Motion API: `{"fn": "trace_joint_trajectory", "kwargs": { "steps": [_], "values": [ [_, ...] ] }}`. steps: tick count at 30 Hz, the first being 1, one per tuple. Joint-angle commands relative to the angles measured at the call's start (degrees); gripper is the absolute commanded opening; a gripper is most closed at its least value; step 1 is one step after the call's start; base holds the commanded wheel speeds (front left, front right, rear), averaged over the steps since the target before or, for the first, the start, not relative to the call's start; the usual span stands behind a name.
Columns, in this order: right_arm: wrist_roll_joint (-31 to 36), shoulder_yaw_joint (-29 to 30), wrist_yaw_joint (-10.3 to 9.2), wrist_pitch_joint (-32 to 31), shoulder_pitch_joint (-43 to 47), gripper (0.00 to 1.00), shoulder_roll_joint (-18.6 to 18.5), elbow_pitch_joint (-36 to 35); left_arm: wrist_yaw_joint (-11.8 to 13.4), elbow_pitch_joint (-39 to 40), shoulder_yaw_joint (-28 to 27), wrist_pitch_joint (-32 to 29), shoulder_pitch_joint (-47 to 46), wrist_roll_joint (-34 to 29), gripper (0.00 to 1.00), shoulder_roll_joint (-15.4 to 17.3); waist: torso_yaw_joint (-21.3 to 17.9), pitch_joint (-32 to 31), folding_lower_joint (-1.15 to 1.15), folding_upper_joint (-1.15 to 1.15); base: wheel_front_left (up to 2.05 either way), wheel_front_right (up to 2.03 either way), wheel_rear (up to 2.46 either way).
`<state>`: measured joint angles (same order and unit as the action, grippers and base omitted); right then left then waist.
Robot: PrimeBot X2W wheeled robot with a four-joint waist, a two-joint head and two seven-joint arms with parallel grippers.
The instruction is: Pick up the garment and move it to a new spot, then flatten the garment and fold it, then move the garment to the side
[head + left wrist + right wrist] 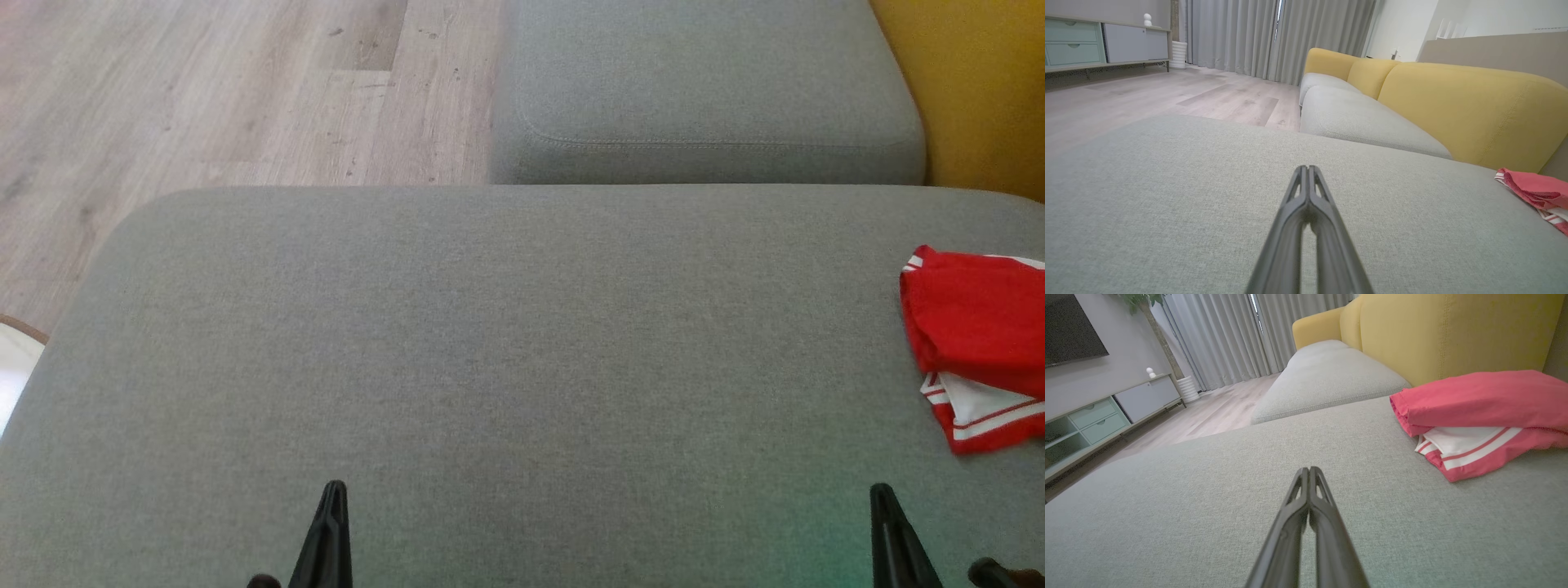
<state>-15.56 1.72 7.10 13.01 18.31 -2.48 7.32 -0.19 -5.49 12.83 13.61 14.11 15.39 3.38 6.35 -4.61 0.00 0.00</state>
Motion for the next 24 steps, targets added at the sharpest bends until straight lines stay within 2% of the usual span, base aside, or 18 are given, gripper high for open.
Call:
{"fn": "trace_joint_trajectory", "kwargs": {
  "steps": [1, 24],
  "values": [
    [-1.7, -0.1, 0.04, -0.4, -2.2, 0.00, -0.4, -1.5, -0.4, 1.4, -0.9, -0.3, -2.8, 1.6, 0.00, 0.3, -0.1, 0.1, 0.00, 0.00, 0.00, 0.00, 0.00],
    [-17.6, 0.1, 0.11, -3.6, -6.7, 0.00, -1.0, 0.2, -1.9, -0.9, -3.4, -3.4, -6.5, 17.9, 0.00, 1.0, -1.3, 1.0, 0.00, 0.00, 0.00, 0.00, 0.00]
  ]
}}
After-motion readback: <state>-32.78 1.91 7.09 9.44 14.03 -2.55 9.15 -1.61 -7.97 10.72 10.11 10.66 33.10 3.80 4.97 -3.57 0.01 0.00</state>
